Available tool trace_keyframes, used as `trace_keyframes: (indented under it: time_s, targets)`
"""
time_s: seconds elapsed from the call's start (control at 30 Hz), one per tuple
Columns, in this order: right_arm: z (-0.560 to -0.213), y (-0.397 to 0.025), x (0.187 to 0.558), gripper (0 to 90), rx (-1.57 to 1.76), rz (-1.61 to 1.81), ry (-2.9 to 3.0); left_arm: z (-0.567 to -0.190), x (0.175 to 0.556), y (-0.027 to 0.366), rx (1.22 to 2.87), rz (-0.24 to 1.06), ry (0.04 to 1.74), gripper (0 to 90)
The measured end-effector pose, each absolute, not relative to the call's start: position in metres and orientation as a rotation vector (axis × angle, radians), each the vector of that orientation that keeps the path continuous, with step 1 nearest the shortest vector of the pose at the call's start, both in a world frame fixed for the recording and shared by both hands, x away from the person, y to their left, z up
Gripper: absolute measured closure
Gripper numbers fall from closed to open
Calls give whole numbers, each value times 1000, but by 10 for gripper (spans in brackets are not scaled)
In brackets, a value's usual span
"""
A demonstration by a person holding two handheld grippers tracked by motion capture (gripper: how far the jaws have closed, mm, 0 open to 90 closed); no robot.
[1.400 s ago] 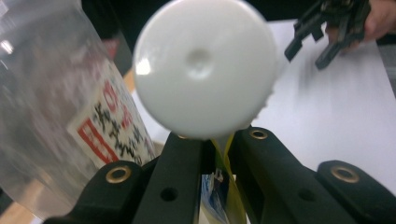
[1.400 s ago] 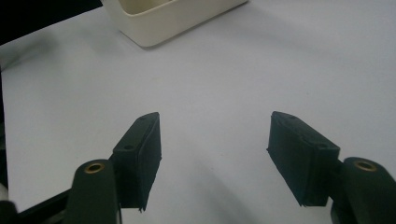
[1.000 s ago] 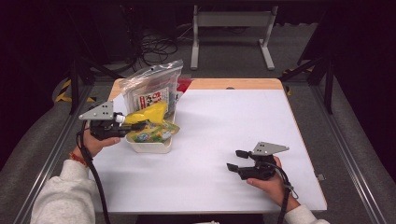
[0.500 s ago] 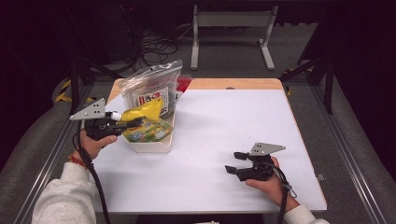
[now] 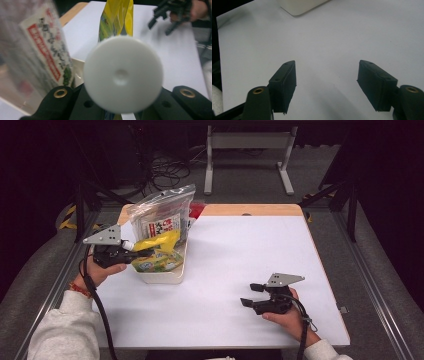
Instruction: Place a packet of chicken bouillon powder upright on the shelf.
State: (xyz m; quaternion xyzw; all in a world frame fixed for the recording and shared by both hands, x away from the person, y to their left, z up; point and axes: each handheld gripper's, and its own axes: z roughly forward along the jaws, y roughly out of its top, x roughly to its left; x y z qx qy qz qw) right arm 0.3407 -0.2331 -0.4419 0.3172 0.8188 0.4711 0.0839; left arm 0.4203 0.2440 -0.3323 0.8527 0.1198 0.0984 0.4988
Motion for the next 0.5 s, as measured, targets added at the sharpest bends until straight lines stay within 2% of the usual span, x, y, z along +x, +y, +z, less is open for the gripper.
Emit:
trace_keyframes:
  time_s: [0.5]
  targets:
    - [-440, -231, 339, 307, 922, 1400, 2445, -352, 422, 238, 2103, 283, 356, 874]
